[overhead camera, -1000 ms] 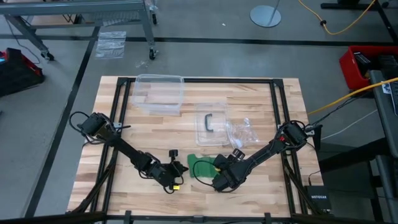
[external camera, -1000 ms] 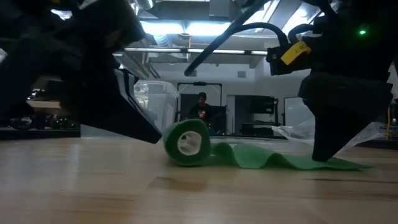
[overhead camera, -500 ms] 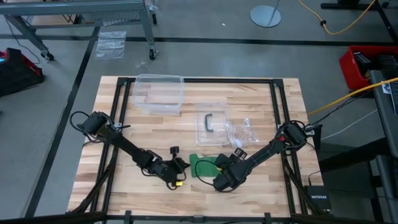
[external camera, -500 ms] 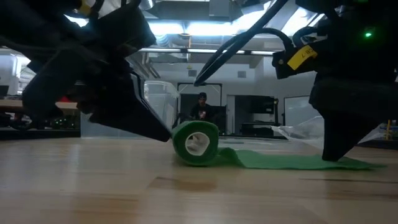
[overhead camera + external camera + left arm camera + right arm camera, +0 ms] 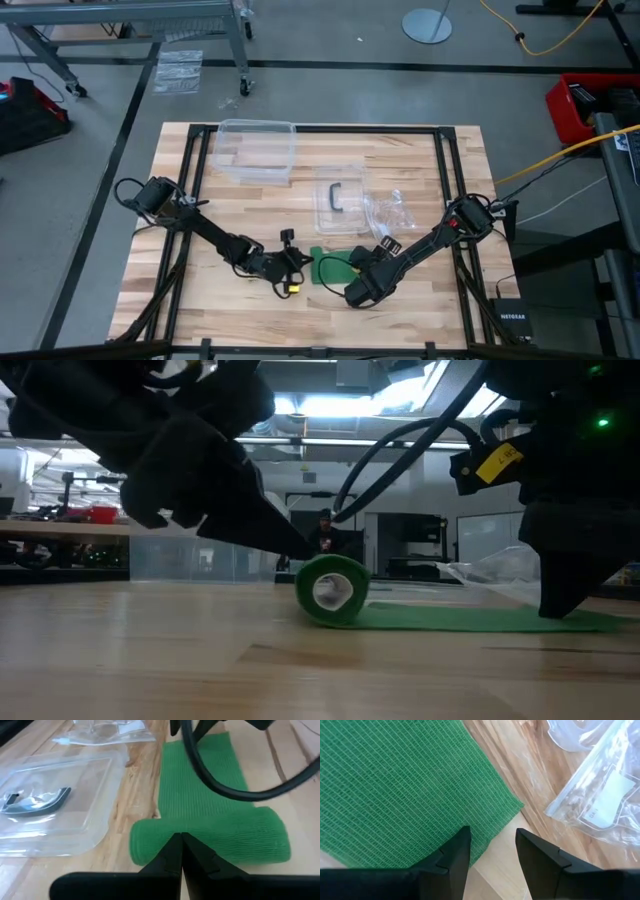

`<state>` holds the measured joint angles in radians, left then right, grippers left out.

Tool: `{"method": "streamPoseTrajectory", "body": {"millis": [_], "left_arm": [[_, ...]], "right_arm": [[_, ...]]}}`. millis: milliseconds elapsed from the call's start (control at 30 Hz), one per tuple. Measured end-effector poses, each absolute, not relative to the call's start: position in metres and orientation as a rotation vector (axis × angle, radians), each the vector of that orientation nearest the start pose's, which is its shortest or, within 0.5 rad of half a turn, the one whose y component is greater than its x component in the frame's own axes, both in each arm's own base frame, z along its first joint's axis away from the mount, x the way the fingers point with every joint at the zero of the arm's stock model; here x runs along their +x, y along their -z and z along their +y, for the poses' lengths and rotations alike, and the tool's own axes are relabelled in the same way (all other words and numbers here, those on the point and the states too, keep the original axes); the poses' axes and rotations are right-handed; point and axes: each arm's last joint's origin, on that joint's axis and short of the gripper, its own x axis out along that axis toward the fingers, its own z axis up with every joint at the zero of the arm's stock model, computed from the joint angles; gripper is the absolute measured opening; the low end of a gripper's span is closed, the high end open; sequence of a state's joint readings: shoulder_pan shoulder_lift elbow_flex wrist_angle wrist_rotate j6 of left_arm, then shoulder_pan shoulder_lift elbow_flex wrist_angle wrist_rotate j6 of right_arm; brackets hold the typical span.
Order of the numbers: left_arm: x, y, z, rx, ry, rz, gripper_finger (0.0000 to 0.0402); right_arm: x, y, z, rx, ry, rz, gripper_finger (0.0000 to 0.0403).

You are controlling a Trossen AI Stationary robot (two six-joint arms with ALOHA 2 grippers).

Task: Roll bandage
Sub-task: Roll the green bandage

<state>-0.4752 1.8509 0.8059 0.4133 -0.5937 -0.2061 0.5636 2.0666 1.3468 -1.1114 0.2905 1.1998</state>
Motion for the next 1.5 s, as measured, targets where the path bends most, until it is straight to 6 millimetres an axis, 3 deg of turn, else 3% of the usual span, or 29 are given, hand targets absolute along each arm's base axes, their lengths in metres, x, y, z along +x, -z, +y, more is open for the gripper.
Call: {"method": "streamPoseTrajectory", "body": {"millis": [333, 533, 833, 1300, 1500], "left_arm": [[0.308, -0.123, -0.151, 0.156, -0.151, 0.508, 0.0000], [0.300, -0.115, -0.155, 0.152, -0.127, 0.595, 0.0000], [0.308, -0.097, -0.149, 0.140, -0.126, 0.603, 0.0000], [0.336, -0.121, -0.143, 0.242, -0.110, 0.486, 0.0000], [0.339, -0.125, -0.142, 0.245, -0.123, 0.471, 0.0000]], "right_arm": [[0.295, -0.138, 0.176, 0.176, 0.752, 1.396, 0.0165], [0.296, -0.139, 0.176, 0.186, 0.747, 1.387, 0.0165], [0.296, -0.140, 0.176, 0.195, 0.761, 1.377, 0.0165], [0.294, -0.141, 0.176, 0.202, 0.766, 1.406, 0.0165], [0.298, -0.157, 0.184, 0.144, 0.770, 1.332, 0.0165]]}}
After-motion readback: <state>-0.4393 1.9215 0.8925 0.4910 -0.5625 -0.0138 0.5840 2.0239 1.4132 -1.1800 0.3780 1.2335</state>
